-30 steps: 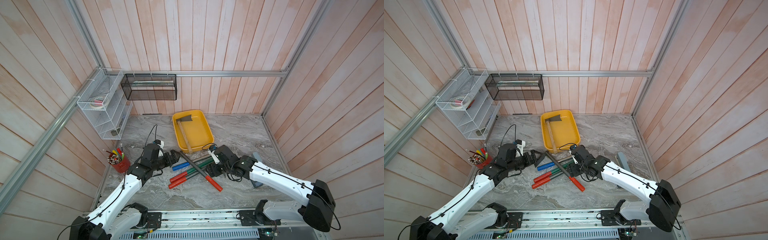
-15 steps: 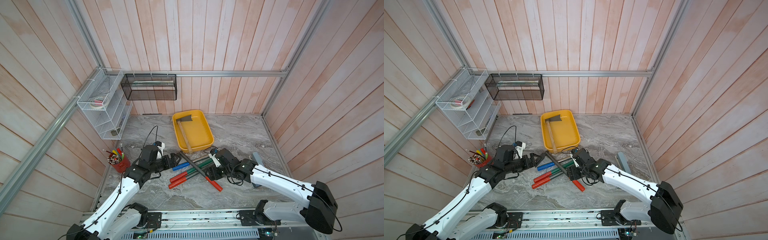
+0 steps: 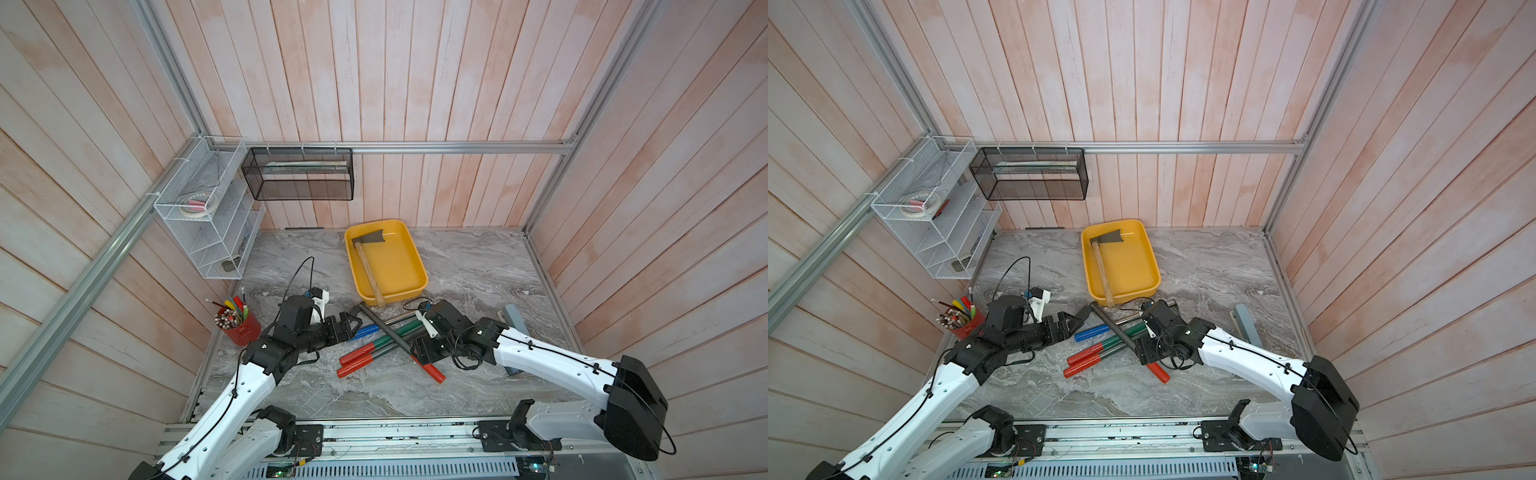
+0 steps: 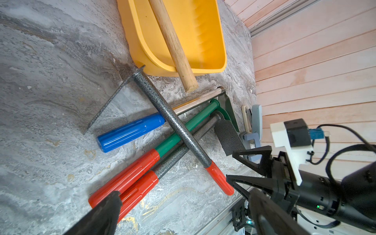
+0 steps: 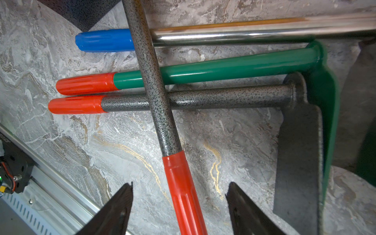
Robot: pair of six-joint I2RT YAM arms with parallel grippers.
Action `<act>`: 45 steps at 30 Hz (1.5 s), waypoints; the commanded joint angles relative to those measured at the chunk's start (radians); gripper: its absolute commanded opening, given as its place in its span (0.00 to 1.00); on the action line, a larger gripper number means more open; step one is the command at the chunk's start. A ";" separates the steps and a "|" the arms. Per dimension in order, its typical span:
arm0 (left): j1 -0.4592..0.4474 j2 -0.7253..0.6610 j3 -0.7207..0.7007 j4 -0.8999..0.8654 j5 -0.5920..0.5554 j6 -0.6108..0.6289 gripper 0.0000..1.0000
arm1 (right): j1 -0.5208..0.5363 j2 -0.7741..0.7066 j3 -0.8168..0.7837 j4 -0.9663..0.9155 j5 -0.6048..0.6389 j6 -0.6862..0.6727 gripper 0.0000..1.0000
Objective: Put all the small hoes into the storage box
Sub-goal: Pick up the hoe from the center of the board.
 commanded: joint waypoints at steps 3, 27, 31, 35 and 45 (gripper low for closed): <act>-0.012 -0.012 -0.012 -0.006 -0.012 -0.044 1.00 | 0.004 0.000 -0.034 0.012 0.015 -0.010 0.75; -0.162 0.036 0.012 -0.045 -0.105 -0.091 1.00 | 0.005 0.165 -0.018 0.107 -0.032 -0.047 0.69; -0.164 0.046 -0.002 -0.015 -0.105 -0.108 1.00 | 0.005 0.171 0.000 0.079 -0.049 -0.063 0.67; -0.164 0.076 0.016 0.002 -0.103 -0.106 1.00 | 0.005 0.183 0.007 0.059 -0.081 -0.076 0.65; -0.165 0.085 0.009 0.071 -0.084 -0.146 1.00 | 0.005 0.220 -0.002 0.085 -0.132 -0.098 0.63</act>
